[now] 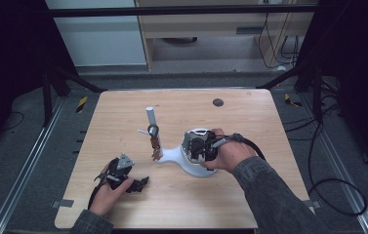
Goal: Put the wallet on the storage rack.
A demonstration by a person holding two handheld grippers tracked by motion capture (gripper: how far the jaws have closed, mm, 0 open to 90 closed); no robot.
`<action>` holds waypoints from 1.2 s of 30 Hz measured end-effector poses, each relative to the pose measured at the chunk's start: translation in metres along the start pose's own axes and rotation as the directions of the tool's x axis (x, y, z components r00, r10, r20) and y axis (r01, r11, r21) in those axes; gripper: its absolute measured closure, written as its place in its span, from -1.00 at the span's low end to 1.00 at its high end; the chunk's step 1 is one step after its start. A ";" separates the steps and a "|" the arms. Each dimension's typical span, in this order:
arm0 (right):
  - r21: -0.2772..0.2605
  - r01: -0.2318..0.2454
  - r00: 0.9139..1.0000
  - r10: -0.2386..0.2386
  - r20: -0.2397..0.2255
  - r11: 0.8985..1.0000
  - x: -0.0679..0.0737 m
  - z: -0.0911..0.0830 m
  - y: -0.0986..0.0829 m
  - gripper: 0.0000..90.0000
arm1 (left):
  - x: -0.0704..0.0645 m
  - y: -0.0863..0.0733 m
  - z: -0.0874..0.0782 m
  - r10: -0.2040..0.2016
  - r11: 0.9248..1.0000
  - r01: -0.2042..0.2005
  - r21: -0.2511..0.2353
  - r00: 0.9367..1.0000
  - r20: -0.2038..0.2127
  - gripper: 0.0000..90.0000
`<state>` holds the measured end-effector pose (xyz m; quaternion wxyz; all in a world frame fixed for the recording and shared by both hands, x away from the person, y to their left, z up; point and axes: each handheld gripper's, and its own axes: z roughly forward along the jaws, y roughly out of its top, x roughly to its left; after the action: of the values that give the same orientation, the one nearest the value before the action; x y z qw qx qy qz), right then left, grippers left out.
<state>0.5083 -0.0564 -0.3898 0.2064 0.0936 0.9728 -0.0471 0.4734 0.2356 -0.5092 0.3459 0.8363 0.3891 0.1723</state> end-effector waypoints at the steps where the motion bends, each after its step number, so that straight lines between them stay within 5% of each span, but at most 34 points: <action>1: 0.001 -0.003 1.000 0.003 -0.002 1.000 0.000 0.000 0.000 -0.32 | 0.000 0.000 0.000 0.000 1.000 0.000 0.000 1.000 0.000 -1.00; 36: 0.011 -0.041 0.998 0.041 -0.042 0.999 -0.007 0.005 -0.001 -0.34 | 0.000 0.000 0.000 0.000 1.000 0.000 0.000 1.000 0.000 -1.00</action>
<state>0.5166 -0.0589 -0.3915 0.1864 0.1154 0.9746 -0.0456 0.4734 0.2356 -0.5092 0.3457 0.8364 0.3889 0.1722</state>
